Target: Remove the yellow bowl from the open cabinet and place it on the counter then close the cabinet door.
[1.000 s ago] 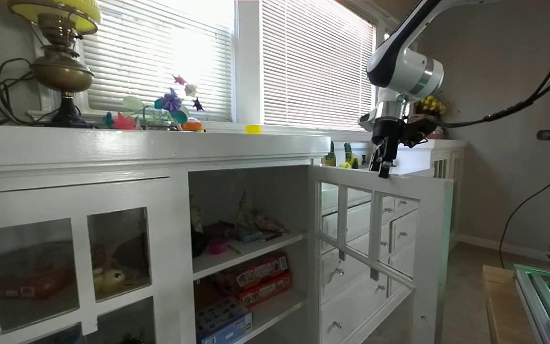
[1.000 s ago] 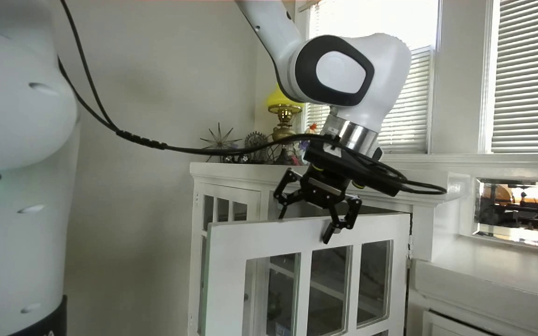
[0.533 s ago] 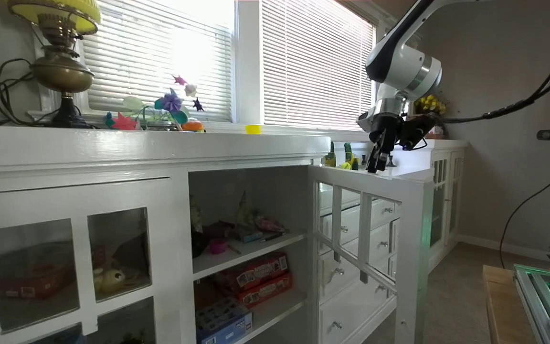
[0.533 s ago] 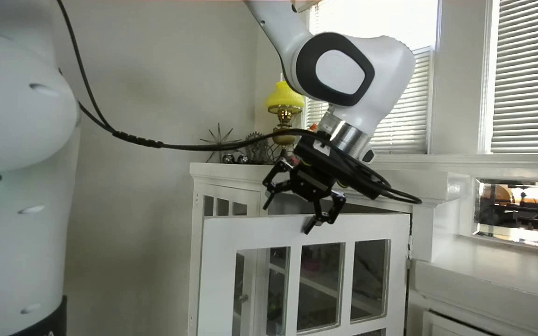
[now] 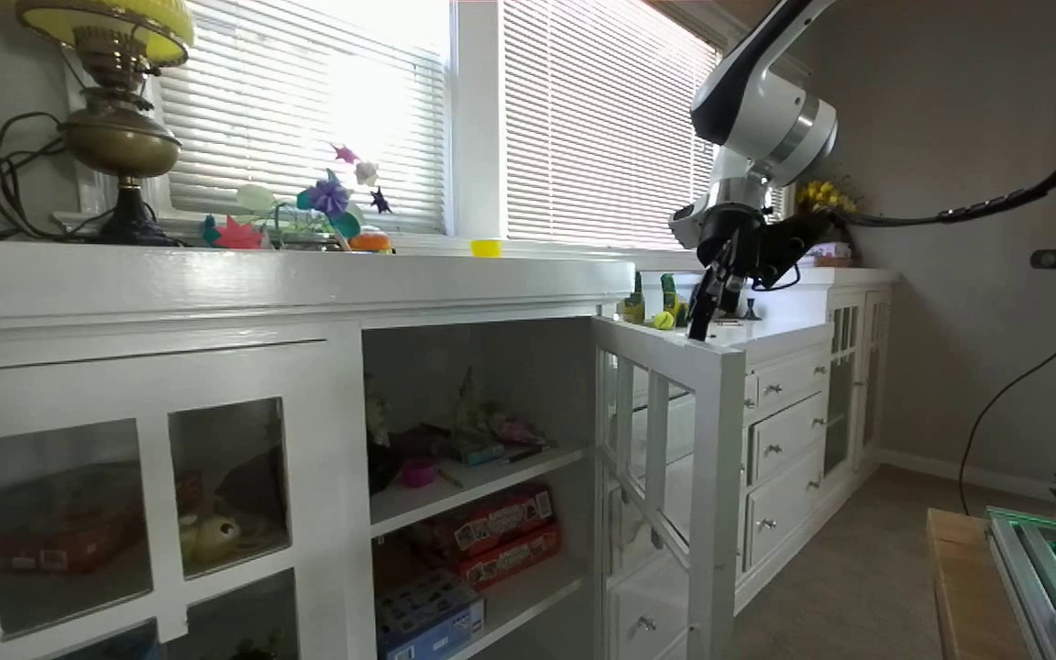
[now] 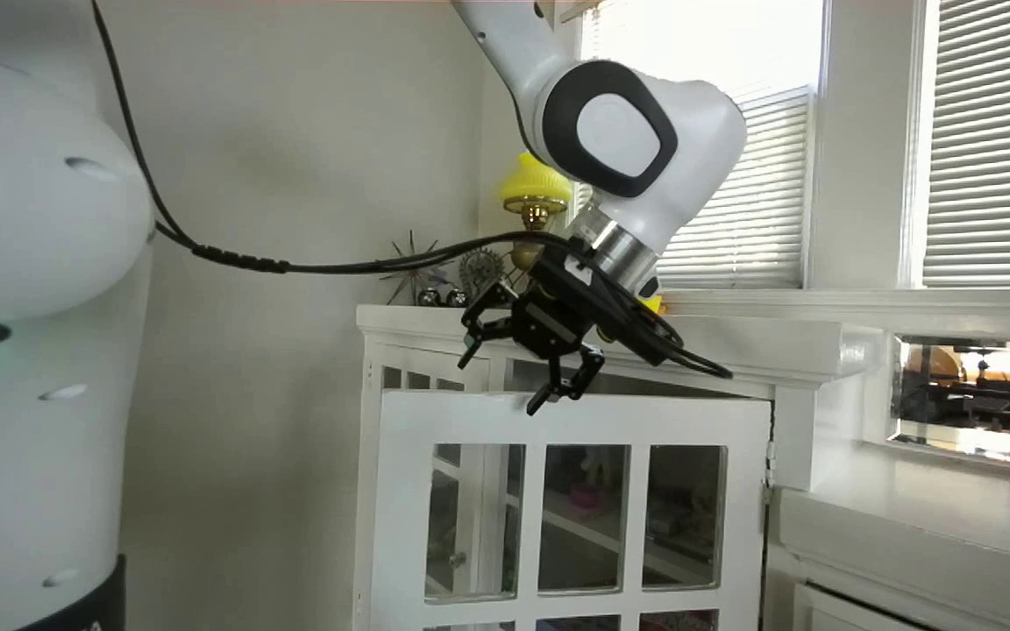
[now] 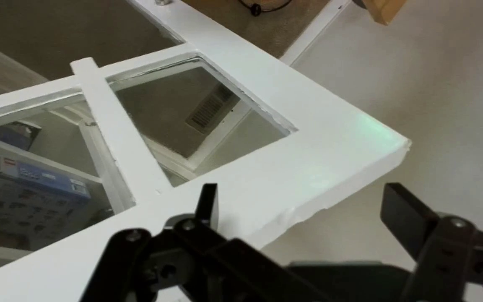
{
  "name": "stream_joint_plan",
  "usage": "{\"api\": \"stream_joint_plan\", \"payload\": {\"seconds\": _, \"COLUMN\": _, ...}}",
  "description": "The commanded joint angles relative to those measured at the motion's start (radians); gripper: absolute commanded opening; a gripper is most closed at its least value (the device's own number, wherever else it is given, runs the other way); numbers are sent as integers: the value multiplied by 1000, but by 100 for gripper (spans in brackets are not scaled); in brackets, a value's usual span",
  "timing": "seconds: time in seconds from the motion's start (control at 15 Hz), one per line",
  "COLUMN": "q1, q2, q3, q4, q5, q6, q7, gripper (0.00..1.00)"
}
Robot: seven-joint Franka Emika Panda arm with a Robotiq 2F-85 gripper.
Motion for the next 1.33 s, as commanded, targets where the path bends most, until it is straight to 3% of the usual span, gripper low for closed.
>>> {"api": "stream_joint_plan", "payload": {"seconds": 0.0, "q1": 12, "q2": -23, "q3": 26, "q4": -95, "q5": 53, "q6": 239, "q7": -89, "gripper": 100}}
{"api": "stream_joint_plan", "payload": {"seconds": 0.27, "q1": 58, "q2": -57, "q3": 37, "q4": -222, "q5": 199, "q6": 533, "q7": -225, "gripper": 100}}
{"api": "stream_joint_plan", "payload": {"seconds": 0.6, "q1": 147, "q2": -99, "q3": 27, "q4": -324, "q5": 544, "q6": 769, "q7": -518, "gripper": 100}}
{"api": "stream_joint_plan", "payload": {"seconds": 0.67, "q1": 159, "q2": -57, "q3": 25, "q4": -270, "q5": 629, "q6": 772, "q7": -588, "gripper": 100}}
{"api": "stream_joint_plan", "payload": {"seconds": 0.93, "q1": 203, "q2": -87, "q3": 33, "q4": -273, "q5": 888, "q6": 822, "q7": -820, "gripper": 100}}
{"api": "stream_joint_plan", "payload": {"seconds": 1.27, "q1": 235, "q2": -56, "q3": 48, "q4": -257, "q5": 1079, "q6": 839, "q7": -974, "gripper": 100}}
